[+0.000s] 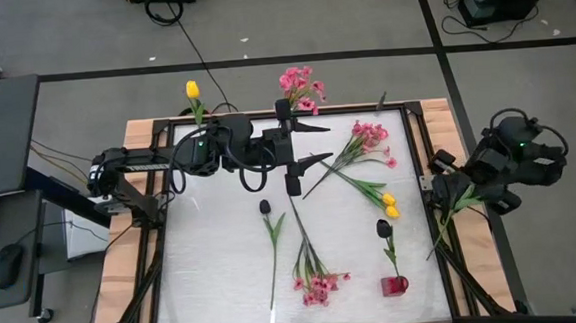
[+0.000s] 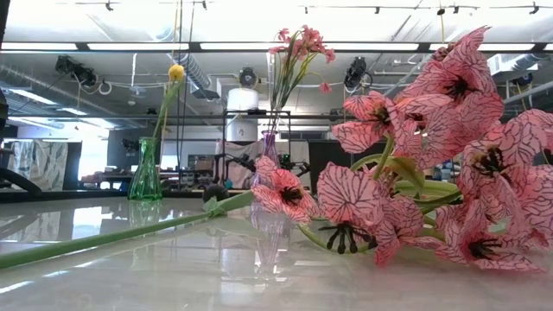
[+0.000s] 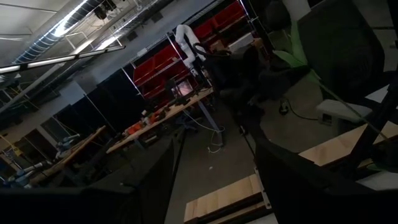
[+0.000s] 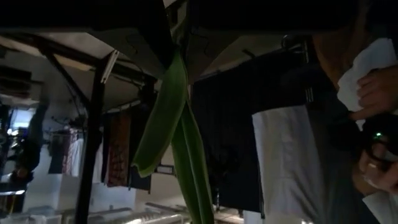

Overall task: Sort flowers into vase by color
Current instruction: Put the left black flower into the red vase

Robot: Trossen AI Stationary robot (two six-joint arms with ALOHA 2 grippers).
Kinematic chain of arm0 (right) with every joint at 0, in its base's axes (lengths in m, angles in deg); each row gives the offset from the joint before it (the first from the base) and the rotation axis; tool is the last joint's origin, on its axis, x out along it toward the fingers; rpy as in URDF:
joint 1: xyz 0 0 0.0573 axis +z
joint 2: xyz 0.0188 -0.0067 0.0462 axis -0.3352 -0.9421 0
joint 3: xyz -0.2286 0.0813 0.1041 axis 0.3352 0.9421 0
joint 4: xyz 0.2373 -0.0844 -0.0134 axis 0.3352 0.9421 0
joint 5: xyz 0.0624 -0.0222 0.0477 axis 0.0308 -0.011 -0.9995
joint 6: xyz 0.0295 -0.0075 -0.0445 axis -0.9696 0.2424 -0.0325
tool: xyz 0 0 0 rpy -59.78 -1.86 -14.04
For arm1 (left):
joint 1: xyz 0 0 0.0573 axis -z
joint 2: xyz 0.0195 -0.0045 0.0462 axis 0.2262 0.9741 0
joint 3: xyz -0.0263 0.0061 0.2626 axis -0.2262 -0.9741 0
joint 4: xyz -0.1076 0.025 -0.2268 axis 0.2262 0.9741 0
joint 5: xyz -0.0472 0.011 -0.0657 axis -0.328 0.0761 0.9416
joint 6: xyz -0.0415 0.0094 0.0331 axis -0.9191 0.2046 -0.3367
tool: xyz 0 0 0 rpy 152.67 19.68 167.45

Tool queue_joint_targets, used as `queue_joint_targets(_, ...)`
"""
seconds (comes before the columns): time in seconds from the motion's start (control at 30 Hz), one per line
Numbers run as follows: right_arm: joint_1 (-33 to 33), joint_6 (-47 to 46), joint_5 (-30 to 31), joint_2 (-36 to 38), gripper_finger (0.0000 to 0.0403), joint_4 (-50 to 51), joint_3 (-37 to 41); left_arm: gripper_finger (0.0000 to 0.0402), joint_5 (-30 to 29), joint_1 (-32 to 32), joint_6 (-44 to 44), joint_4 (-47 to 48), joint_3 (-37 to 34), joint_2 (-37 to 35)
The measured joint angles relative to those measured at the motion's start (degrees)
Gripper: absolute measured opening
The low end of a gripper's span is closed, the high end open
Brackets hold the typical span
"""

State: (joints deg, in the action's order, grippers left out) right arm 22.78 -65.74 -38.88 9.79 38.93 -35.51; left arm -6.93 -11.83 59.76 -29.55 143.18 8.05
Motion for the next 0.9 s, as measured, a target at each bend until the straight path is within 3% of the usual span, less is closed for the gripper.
queue_joint_targets(0.33,2.8,-0.4,2.5,0.0,0.0042,-7.1,6.2,0.0233,0.0,0.0,0.0,0.0,0.0,0.0)
queue_joint_targets(0.6,7.3,-5.8,6.1,0.0,0.0042,-18.8,13.1,0.0233,0.0,0.0,0.0,0.0,0.0,0.0)
queue_joint_targets(0.9,13.4,-5.9,12.4,0.0,0.0042,-20.7,16.7,0.0233,0.0,0.0,0.0,0.0,0.0,0.0)
